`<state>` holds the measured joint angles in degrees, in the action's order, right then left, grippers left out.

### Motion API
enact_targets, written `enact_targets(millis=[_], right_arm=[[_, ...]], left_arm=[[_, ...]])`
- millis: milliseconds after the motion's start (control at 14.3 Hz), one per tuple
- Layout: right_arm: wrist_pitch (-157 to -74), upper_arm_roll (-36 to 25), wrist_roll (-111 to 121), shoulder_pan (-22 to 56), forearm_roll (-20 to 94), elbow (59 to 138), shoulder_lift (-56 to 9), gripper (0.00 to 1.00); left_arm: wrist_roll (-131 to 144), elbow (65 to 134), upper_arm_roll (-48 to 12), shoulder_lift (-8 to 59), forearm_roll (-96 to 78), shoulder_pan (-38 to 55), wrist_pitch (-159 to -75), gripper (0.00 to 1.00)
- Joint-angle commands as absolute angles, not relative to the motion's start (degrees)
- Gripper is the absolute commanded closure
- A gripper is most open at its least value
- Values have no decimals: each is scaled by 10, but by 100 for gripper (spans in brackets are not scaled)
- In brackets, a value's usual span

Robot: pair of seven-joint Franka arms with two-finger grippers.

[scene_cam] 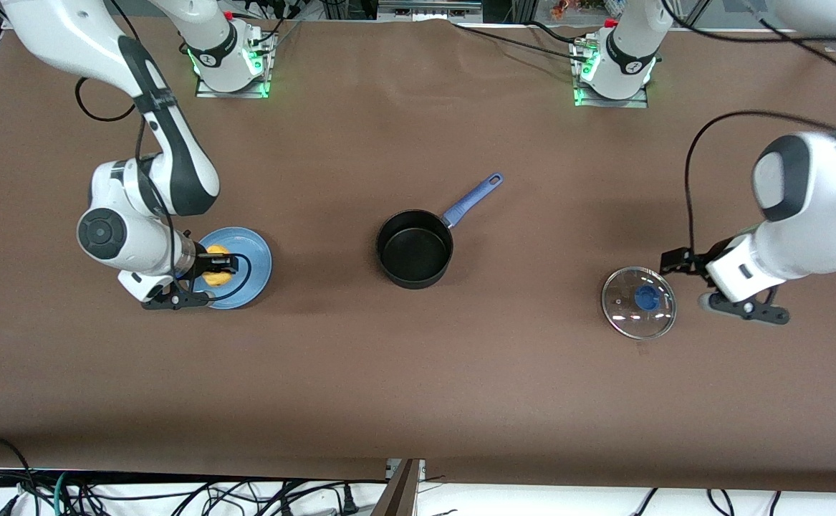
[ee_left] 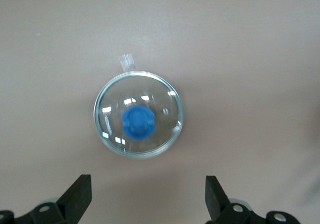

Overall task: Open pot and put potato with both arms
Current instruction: 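Set the lid on the table and open the left gripper while lifting potato, then carry the potato with the right gripper into the saucepan and release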

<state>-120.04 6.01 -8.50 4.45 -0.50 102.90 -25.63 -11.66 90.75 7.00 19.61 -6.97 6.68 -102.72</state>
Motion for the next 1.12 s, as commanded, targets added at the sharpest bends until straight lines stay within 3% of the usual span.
enact_targets(millis=[0, 349, 698, 1047], right_arm=[[-1122, 114, -210, 46, 2, 963, -257, 74], [-1132, 151, -540, 132, 21, 925, -277, 74], [-1209, 149, -824, 241, 18, 849, -378, 74], [-1312, 149, -944, 286, 17, 821, -445, 74]], left_arm=[[-70, 843, 67, 165, -58, 54, -925, 0], [-34, 778, 64, 145, -40, 46, -814, 0], [-34, 775, 62, 133, -42, 45, -809, 0], [-31, 774, 47, 131, -43, 45, -810, 0]])
